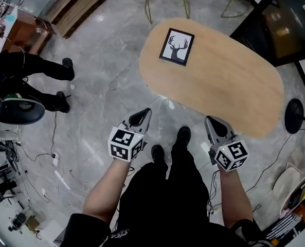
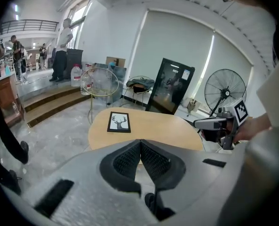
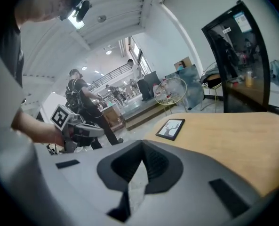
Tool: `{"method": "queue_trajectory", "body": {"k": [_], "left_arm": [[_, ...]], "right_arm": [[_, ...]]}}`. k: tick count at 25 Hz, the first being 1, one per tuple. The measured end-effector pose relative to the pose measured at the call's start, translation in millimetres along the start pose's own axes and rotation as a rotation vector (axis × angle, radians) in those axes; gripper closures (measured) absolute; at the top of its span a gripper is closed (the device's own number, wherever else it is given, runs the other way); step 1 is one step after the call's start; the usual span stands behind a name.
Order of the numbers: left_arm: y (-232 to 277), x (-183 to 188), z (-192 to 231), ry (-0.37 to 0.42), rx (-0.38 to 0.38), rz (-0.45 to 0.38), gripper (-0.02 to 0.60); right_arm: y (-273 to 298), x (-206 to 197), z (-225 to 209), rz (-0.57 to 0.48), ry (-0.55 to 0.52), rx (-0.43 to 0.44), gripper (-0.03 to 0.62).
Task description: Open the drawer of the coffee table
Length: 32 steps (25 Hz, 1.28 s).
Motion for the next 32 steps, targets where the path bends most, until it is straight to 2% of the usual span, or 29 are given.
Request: {"method": "queue_trajectory", "body": {"k": [3,8,14,18,26,31,32], "left_arm": [[25.3,-8.9,7.9,-0.008,0.009,-0.006,0.572],[52.7,-45.8,23.7,-0.023,0.018,-0.016,0.572],[83.3,-109.5,62.4,-0.022,0.032,-0.039,0.572],[116.9,-148.7,81.2,0.023,0.035,-0.059,0.572],[191.7,-186.0,100.4,0.057,0.027,-0.185,0.571],[241.0,-204.6,119.4,0.032,0.015,-0.262,0.569],[247.5,-209.9,120.8,0.032,0.007,-0.267,0.543]], "right_arm": [[19.2,-14.2,-11.8,0.001,-0.010,0.016,0.588],[35.4,-51.1,-15.1,0.025,-0.039,0.004,0.588],[49.2,-108.3,-23.7,0.034,-0.065,-0.039,0.588],[61.9,-144.8,-36.8,0.027,-0.099,-0.044,0.586],[77.6,-220.9,-88.8,0.017,-0.165,-0.067,0.566],[88.2,-261.2,-130.3,0.009,-0.204,-0.114,0.560],[90.2,-267.1,-136.3,0.007,-0.210,-0.124,0.557]]}}
Point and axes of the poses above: the fingertips, and each gripper's own axes: y forward along the fingers, z to its left, x out of its top, the point moved 1 cm from there along -y, backward along the fingers, and after that the axes turned 9 degrees about x, right-handed, at the moved point
